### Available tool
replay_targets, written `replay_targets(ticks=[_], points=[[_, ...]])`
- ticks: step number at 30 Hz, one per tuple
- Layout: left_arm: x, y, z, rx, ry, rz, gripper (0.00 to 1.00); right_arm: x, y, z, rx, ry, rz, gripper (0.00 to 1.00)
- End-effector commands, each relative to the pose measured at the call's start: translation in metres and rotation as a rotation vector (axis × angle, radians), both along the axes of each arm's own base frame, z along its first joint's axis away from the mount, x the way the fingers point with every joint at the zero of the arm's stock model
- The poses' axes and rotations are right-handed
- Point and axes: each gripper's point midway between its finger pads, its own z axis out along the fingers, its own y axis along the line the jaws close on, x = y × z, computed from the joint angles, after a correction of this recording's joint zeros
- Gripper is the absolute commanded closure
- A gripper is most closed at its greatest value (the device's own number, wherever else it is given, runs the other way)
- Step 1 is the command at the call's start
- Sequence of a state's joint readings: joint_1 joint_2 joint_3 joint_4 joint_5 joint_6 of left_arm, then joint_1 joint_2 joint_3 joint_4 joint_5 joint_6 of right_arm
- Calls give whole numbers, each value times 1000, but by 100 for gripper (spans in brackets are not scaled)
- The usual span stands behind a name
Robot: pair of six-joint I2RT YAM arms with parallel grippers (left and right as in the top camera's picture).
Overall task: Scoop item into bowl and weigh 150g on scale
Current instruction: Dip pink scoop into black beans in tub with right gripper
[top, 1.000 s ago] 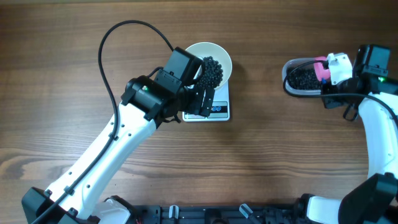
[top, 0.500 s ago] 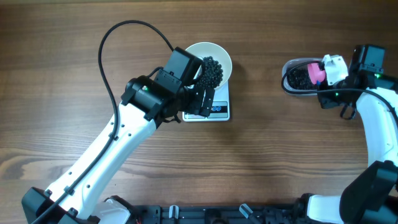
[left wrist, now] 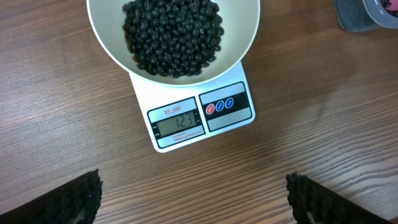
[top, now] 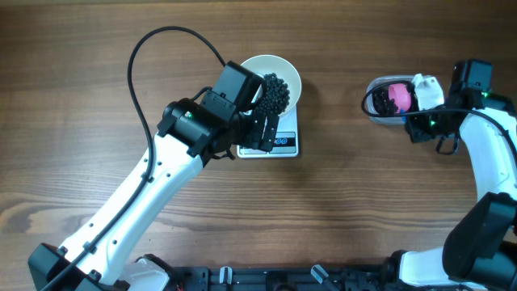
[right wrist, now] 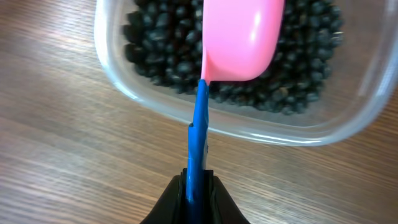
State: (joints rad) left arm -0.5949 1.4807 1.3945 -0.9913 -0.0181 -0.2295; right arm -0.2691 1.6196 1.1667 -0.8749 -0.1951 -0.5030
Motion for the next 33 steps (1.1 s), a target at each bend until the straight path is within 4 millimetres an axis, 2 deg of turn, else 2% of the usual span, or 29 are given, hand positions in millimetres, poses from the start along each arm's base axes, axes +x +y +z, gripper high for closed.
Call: replay_targets(ticks=[1,6,11,20,25,29,33], points=[[1,0,10,-4,-32,-10,0,1,17,0,87,-5,42,96],[1,0,10,-4,-32,-10,0,1,35,6,193,-19,66,96],[1,0,10,-4,-32,-10,0,-4,40,6,219,-2,66,96],[1,0,10,-4,-32,-10,0,-7,41,6,229,11,63,96],[1,0,10,-4,-32,-10,0,-8,33,6,238,7,33,96],[1,0,10,-4,-32,-10,0,-5,43,16,356,-30,31,96],[1,0,10,-4,-32,-10,0,-6,43,17,366,-28,28,96]])
